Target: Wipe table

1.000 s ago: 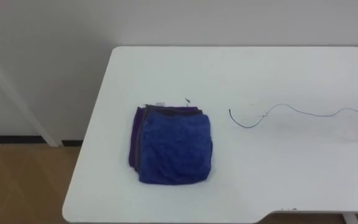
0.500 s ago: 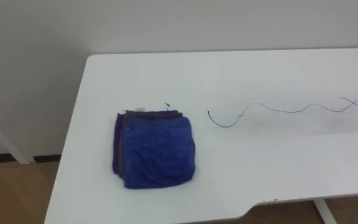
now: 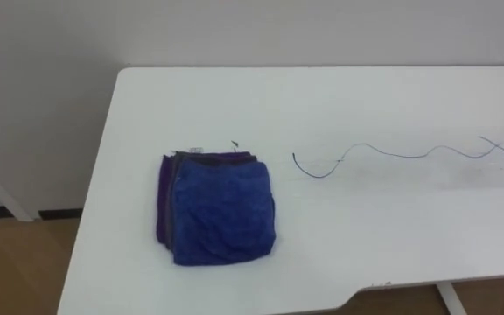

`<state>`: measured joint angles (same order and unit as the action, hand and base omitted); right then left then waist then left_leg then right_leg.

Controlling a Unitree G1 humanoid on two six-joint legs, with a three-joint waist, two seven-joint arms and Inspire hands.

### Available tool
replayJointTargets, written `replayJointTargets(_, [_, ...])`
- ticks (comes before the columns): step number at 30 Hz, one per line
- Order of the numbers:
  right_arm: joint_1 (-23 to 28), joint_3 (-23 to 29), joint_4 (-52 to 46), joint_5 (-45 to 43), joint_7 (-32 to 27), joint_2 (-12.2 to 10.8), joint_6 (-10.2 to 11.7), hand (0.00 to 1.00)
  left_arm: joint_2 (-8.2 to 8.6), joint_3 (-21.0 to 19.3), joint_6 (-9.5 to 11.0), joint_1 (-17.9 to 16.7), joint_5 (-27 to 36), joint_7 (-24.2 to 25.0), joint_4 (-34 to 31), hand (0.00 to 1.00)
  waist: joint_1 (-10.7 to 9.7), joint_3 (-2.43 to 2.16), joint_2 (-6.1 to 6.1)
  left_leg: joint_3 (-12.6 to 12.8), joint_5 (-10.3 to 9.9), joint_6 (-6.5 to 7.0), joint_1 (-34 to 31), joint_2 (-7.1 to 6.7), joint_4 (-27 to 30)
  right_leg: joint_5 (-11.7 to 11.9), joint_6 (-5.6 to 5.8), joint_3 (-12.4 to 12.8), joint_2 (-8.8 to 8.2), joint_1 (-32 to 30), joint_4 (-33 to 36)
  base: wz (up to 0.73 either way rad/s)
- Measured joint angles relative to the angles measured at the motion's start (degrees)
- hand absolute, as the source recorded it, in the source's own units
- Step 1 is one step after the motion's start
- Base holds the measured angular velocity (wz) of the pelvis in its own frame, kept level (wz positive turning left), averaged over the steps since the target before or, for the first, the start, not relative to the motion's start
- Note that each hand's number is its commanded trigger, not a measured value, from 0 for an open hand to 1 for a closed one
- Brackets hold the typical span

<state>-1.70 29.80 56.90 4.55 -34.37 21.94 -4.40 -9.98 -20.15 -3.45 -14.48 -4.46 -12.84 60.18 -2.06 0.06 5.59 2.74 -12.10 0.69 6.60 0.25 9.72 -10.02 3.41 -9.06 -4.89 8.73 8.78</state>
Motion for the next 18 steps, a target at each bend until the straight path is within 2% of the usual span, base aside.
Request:
replayJointTargets(4, [-0.27,-3.80,-12.44,-10.31,-1.54,0.23,1.00,0.00,-0.18,3.19,0.11,-0.02,-0.09,0.04,-2.35,0.00,0.97,0.04,-0.23,0.17,0.00,0.00,-0.75,0.05,0.03,0.00,0.00,-0.36,-0.04,-0.85,0.05,-0.03])
replayJointTargets(5, [-0.25,-5.51,-17.51,-14.25,-1.88,0.22,1.02,0.00,-0.12,3.69,0.10,-0.04,-0.10,0.17,-2.58,0.00,0.97,-0.22,-0.83,0.20,0.00,0.00,-1.03,0.06,0.12,0.00,0.00,-0.40,-0.04,-1.11,0.05,0.00])
replayJointTargets(8, [-0.27,-8.68,-29.20,-22.03,-2.09,0.23,1.50,0.00,-0.06,3.75,0.09,-0.01,-0.14,0.72,-2.35,0.00,1.35,-0.24,-1.13,0.25,0.03,0.00,-0.85,0.13,0.09,0.00,0.00,-0.50,0.00,-0.92,0.06,0.00])
replayJointTargets(11, [-0.29,-10.75,-37.01,-29.54,-2.26,0.20,1.98,0.00,0.02,4.80,0.06,0.95,-0.26,1.11,-2.53,0.00,2.68,-0.11,-1.14,0.19,0.03,0.00,-0.90,0.07,0.13,0.00,0.00,-0.68,-0.09,-0.90,0.06,0.01])
replayJointTargets(14, [-0.39,-12.78,-40.86,-33.92,-2.27,0.19,2.55,0.00,-0.02,5.96,0.06,1.00,-0.11,1.16,-2.89,0.00,4.03,-0.02,-1.03,-0.04,0.03,0.00,-0.75,0.07,0.06,0.00,0.01,-0.89,-0.08,-0.65,0.05,0.05])
replayJointTargets(15, [-0.46,-14.64,-42.95,-35.78,-1.86,0.18,2.52,0.00,-0.02,6.94,0.06,1.00,-0.11,1.17,-2.89,0.00,4.34,0.16,-1.05,-0.08,0.03,0.00,-0.62,0.07,0.02,0.00,0.01,-0.81,-0.05,-0.58,0.05,0.00])
replayJointTargets(16, [-0.62,-16.75,-45.24,-37.28,-1.33,0.18,2.63,0.00,-0.03,8.08,0.07,1.13,-0.13,1.20,-2.89,0.00,4.77,0.55,-1.14,-0.13,0.04,0.01,-0.62,0.07,0.02,0.00,0.01,-0.82,-0.05,-0.57,0.05,0.00])
replayJointTargets(18, [-0.65,-19.59,-48.11,-39.59,-0.47,0.15,3.12,0.00,-0.07,9.40,0.19,1.48,-0.18,1.22,-2.90,0.00,5.21,0.78,-1.07,-0.61,0.04,0.01,-1.04,0.05,0.12,0.00,0.01,-1.41,-0.07,-0.75,0.05,0.10])
